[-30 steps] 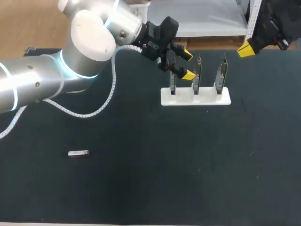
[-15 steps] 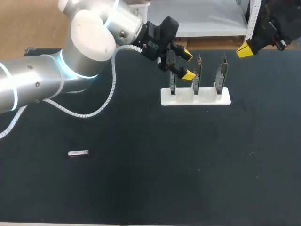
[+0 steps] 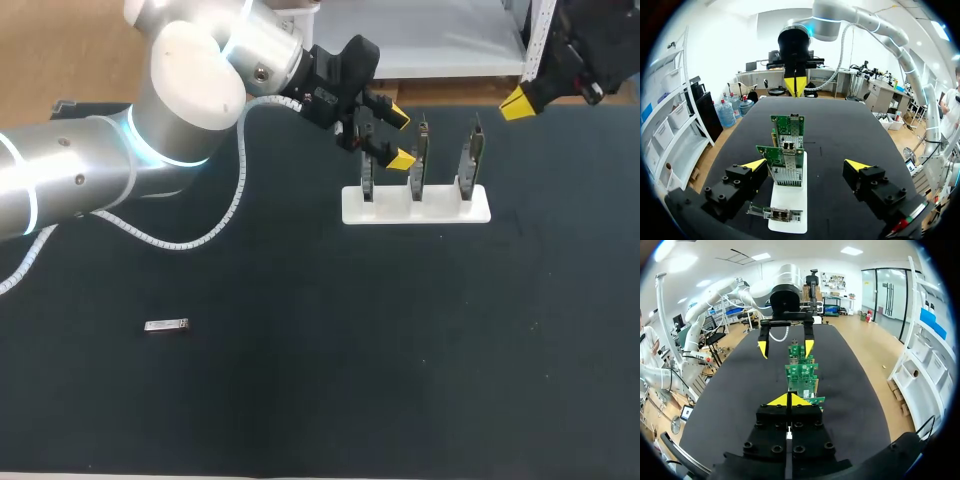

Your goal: Pick up the optical module with the left hand, and insert it into the network port with the right hand.

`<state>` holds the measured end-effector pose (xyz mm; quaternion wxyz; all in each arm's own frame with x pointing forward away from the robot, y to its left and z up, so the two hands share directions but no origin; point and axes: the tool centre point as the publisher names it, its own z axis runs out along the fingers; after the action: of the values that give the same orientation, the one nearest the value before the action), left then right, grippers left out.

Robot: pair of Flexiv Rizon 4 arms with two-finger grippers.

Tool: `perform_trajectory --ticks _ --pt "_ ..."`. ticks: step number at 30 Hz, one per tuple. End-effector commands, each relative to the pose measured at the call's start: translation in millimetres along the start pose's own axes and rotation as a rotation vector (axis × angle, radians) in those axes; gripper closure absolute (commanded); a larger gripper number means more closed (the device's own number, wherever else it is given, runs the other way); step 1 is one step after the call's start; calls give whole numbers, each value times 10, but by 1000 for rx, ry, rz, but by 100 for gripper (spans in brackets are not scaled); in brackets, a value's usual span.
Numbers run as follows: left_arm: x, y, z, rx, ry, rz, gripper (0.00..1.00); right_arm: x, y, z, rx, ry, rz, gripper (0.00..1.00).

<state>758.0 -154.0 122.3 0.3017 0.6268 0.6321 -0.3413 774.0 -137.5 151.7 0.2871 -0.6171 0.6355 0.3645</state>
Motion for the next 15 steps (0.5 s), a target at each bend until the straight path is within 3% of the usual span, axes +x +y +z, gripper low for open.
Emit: perform_trajectory --ticks 1,15 --pt "-8 14 2 3 4 -1 0 -5 -30 8 1 2 2 100" --pt "-8 14 2 3 4 -1 0 -9 -33 31 12 6 4 100"
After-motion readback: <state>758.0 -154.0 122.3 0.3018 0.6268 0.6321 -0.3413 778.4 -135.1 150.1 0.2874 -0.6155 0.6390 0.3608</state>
